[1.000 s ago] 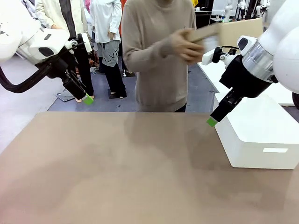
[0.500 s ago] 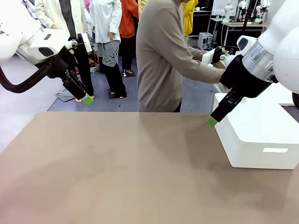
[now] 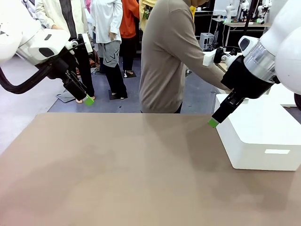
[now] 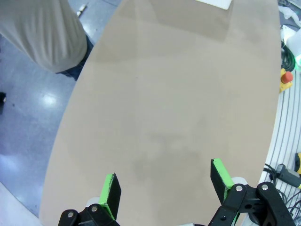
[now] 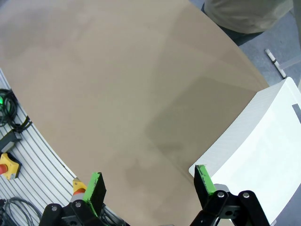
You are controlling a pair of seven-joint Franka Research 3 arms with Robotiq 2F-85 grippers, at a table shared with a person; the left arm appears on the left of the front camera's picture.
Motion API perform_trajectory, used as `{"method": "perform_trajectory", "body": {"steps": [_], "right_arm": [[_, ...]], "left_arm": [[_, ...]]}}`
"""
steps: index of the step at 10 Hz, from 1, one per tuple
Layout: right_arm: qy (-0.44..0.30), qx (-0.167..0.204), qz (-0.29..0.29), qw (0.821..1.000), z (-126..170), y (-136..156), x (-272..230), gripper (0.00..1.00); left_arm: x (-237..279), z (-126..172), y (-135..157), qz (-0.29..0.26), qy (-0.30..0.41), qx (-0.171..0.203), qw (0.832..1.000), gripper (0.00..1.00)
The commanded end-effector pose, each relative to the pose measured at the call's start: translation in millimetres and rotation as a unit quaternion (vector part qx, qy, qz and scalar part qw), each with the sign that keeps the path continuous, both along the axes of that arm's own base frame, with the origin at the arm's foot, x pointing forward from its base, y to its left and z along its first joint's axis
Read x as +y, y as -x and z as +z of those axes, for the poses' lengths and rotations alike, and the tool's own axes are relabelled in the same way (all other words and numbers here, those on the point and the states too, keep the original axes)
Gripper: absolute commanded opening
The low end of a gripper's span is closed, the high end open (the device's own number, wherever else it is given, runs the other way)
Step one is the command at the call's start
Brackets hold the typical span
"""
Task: Pack the shoes into the box.
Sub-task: Press down on the lid of the Shoes Box.
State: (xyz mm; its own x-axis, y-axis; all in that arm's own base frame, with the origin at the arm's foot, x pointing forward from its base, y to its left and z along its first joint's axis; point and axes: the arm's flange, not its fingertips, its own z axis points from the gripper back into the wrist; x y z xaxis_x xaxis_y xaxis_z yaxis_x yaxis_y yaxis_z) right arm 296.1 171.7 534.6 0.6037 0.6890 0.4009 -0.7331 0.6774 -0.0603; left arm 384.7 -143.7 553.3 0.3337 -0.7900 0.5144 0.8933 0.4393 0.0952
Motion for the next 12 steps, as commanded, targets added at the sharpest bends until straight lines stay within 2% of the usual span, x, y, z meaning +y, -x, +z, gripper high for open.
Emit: {"method": "perform_trajectory", "body": {"steps": [1, 12], "right_arm": [[0.000, 0.000, -0.003, 1.000, 0.4, 0.6, 0.3, 1.00], [0.000, 0.000, -0.003, 1.000, 0.4, 0.6, 0.3, 1.00]], "left_arm": [[1.9, 2.0, 0.7, 0.002, -0.003, 0.004, 1.000, 1.00], [1.9, 2.0, 0.7, 0.002, -0.003, 0.004, 1.000, 1.00]]}}
